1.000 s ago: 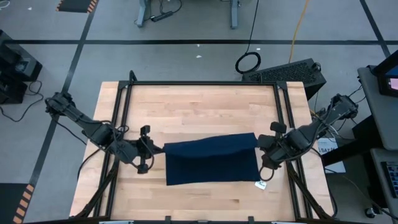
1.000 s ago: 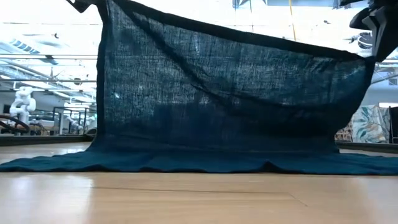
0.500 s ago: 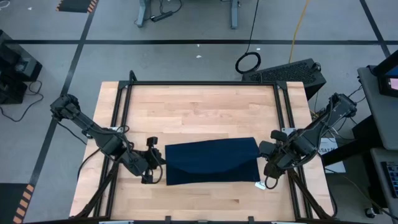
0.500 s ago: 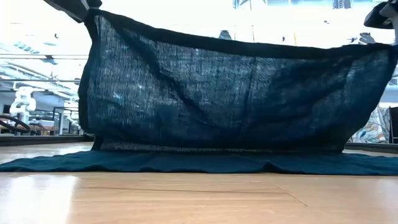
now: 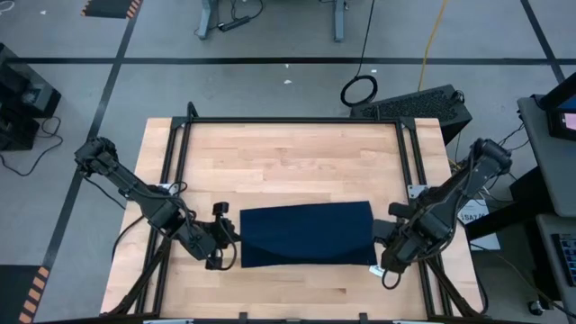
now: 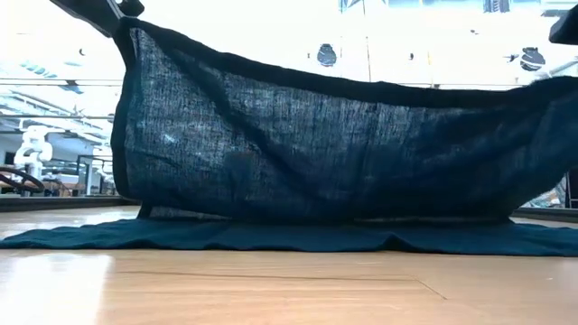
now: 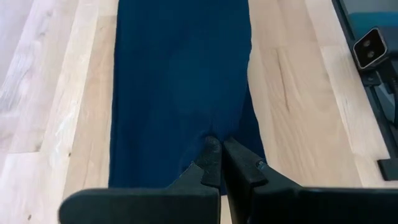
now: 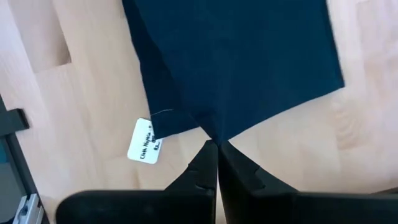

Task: Roll towel into tight, uniform cylinder
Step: Roll the blue cloth napkin

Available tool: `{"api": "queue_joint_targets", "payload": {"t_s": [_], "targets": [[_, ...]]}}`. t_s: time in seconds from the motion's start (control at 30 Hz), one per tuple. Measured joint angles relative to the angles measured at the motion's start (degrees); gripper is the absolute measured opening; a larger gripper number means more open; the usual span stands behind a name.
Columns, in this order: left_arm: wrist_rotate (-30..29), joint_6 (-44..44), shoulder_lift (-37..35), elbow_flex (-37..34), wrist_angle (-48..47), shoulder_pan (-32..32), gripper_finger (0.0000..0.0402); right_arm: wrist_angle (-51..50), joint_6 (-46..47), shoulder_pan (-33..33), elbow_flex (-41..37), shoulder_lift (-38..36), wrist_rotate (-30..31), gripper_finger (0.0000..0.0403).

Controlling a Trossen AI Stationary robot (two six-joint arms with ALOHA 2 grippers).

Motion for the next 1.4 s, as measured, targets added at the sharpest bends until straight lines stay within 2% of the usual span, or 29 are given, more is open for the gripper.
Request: {"api": "queue_joint_targets", "payload": {"t_s": [0.33, 0.7, 1.17, 1.4], "targets": [[0.0, -1.4, 0.5, 0.0, 0.1, 0.0, 0.0004, 3.0, 0.0, 0.9, 0.0, 5.9, -3.8, 0.0], [1.4, -1.5, 6.0, 0.0, -0.3, 0.0, 0.0005, 9.4, -0.2, 2.6, 0.0, 11.1, -8.1, 0.0], [0.6, -3.0, 7.2, 0.0, -0.4, 0.0, 0.0005, 14.8, -0.7, 3.6, 0.0, 13.0, -8.5, 0.0001], [0.3, -3.0, 7.2, 0.0, -0.4, 0.0, 0.0005, 15.1, -0.2, 3.6, 0.0, 13.0, -9.3, 0.0036]]}}
